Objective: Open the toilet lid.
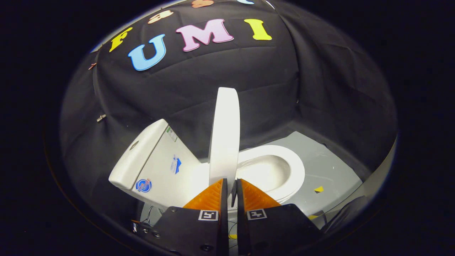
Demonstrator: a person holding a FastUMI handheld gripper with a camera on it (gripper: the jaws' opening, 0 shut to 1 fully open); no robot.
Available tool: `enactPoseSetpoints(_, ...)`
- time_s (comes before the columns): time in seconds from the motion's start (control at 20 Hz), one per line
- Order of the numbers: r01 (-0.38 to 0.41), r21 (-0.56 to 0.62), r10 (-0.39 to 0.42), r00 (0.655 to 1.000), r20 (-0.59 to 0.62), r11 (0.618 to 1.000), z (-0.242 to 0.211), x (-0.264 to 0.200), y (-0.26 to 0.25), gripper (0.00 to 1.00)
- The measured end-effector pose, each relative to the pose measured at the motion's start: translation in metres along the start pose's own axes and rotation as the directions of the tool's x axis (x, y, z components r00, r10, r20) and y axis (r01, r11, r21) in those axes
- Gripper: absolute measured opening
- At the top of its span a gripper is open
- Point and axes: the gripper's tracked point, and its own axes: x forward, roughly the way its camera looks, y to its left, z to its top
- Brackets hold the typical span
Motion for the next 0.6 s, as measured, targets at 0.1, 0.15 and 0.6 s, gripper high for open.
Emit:
enactPoseSetpoints(0.1,-0.002,-0.036,0.003,1.0,0.016,0.999,0.001,-0.003,0.016,0.14)
enactPoseSetpoints(0.15,-0.002,-0.051,0.003,1.0,0.025,0.999,0.001,-0.004,0.025,0.14)
enactPoseSetpoints(0.6,0.052,-0.268,-0.019,0.992,0.121,0.962,-0.004,-0.004,0.089,0.14)
